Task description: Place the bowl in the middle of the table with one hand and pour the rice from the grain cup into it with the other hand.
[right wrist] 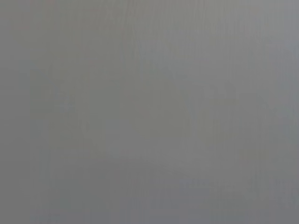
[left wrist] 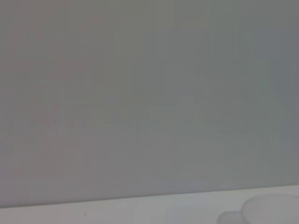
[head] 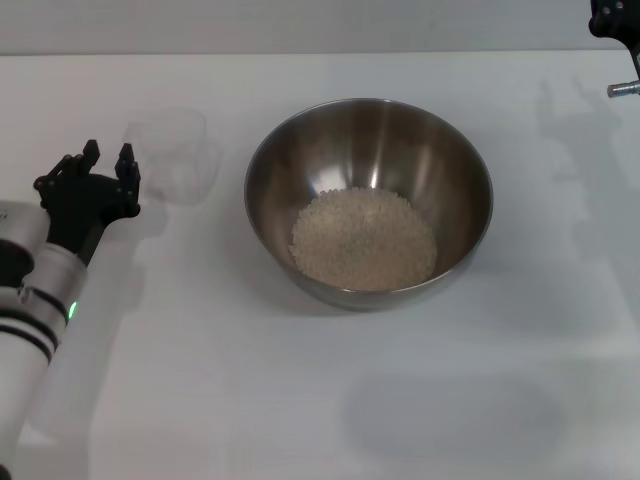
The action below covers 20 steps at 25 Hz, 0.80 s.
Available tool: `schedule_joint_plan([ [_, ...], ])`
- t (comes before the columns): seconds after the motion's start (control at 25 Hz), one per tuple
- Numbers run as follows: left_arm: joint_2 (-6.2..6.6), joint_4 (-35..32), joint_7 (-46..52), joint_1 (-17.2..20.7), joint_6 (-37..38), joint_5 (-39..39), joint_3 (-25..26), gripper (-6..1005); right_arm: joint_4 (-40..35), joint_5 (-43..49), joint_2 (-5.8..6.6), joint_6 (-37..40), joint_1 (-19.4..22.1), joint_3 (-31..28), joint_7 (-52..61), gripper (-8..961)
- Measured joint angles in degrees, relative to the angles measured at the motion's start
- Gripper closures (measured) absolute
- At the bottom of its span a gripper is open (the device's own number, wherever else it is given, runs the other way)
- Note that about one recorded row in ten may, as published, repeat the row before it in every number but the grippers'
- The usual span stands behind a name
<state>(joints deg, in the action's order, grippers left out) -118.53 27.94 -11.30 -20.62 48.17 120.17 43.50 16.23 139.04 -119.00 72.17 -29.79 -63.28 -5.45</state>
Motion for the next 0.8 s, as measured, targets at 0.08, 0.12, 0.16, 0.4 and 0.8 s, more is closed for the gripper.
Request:
schedule_joint_plan([
  [0.08,0.23,1.53,0.02,2.34,1.4,0.49,0.0,624,-0.13,-0.1,0.0,0.0,-0.01,0.0,0.0,547],
  [0.12,0.3,2.05,0.02,3.15,1.78,0.54,0.0,623,-0.17,-0.17,0.0,0.0,-0.01,0.0,0.0,547],
  [0.16,0.33,2.6,0.05,4.28,2.62,0.58,0.0,622,-0.18,-0.23,0.0,0.0,0.01,0.0,0.0,547],
  [0.4,0.0,1.93,5.53,10.52,17.17,6.32,-0.01,558,0.08,-0.3,-0.25,0.01,1.83,0.18,0.23,541],
  [0.8,-0.17,-4.6,13.86,11.92,30.09,8.21,0.43,283,-0.84,0.22,-0.09,0.02,4.27,1.55,6.55,521],
])
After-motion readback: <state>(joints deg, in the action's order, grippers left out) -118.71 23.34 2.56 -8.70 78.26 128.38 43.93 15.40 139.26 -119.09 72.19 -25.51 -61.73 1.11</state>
